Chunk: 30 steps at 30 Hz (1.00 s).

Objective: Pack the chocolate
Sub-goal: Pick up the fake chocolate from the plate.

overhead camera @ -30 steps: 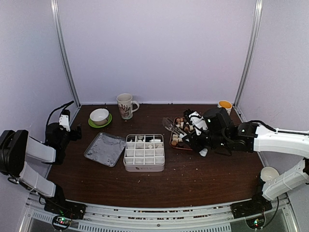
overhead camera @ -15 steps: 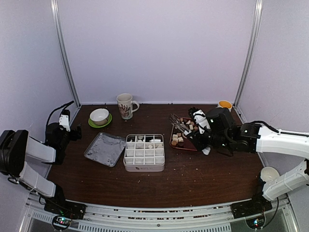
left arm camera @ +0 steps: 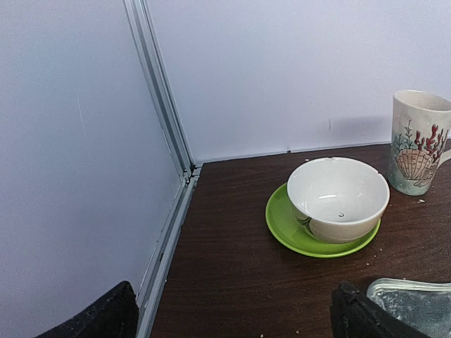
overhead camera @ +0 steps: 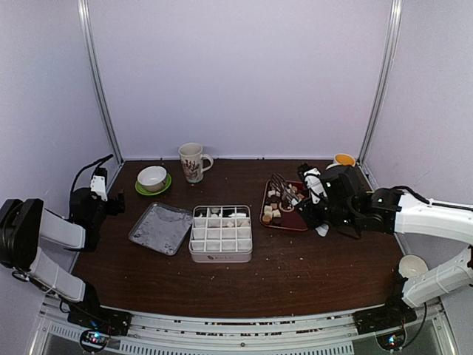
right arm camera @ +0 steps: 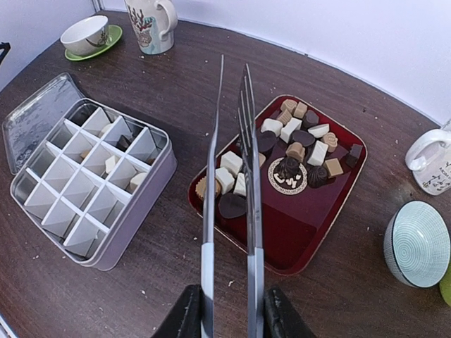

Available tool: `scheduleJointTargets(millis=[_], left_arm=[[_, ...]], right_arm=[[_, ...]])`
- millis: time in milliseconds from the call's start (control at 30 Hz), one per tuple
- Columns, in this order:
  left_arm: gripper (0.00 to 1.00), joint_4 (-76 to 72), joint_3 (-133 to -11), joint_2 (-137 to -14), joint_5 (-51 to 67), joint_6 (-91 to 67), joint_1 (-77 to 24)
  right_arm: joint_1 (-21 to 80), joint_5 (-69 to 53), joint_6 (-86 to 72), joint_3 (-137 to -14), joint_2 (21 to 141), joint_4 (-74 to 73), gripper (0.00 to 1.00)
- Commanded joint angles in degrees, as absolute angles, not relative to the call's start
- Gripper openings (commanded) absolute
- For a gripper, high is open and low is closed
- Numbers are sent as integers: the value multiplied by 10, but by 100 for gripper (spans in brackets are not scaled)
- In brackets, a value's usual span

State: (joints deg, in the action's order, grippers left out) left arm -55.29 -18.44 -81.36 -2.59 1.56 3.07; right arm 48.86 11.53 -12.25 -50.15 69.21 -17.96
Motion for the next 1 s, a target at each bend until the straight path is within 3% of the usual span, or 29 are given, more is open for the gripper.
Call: scheduleJointTargets(millis=[0, 300, 967], left_arm=[[98, -566, -196, -817, -22, 18, 35], [98, -566, -196, -817, -22, 18, 35], [98, -566, -196, -816, -22, 18, 35]], right_arm=[[480, 123, -129, -508, 683, -218, 30], [465, 77, -123, -570, 736, -381, 31], [427, 0, -140, -627, 834, -395, 40]])
